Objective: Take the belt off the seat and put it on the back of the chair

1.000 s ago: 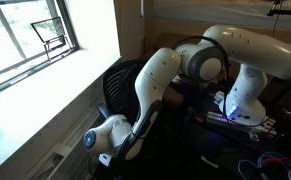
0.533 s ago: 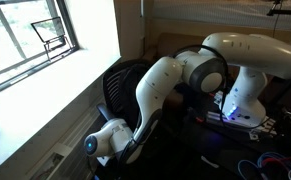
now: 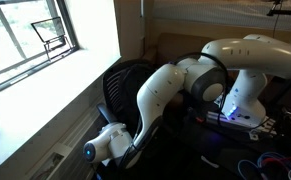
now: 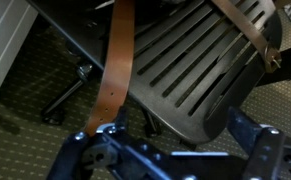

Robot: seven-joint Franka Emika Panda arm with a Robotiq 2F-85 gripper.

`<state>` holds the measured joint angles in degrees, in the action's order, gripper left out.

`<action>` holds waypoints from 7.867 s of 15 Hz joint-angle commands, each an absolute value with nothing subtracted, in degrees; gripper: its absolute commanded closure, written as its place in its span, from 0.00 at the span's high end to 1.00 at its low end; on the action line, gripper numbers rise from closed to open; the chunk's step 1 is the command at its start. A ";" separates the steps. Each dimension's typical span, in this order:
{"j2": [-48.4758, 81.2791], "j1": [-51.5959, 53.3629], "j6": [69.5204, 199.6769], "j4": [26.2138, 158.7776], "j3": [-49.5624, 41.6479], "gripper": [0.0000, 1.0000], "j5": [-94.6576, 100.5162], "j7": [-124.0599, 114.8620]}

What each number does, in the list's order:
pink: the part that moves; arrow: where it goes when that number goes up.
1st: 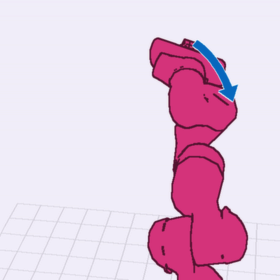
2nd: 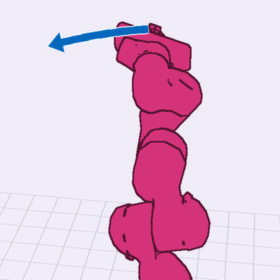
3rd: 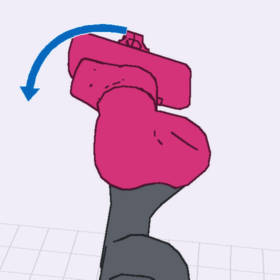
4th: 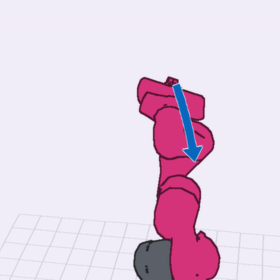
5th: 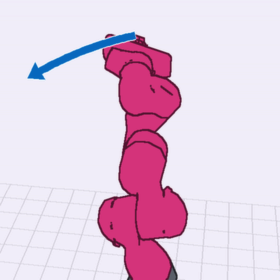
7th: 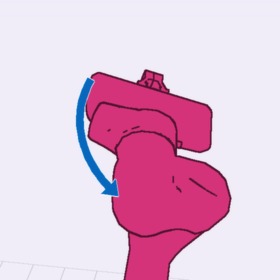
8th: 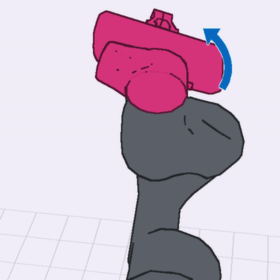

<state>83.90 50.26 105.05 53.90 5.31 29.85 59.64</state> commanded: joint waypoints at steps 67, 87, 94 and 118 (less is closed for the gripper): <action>85.43 57.66 114.82 66.45 1.18 1.00 52.14 28.01; 82.55 40.53 147.16 72.54 3.88 1.00 68.97 36.60; 83.84 34.16 148.21 73.87 8.76 1.00 66.24 44.69; 73.48 39.36 153.72 80.59 5.78 0.01 81.82 39.62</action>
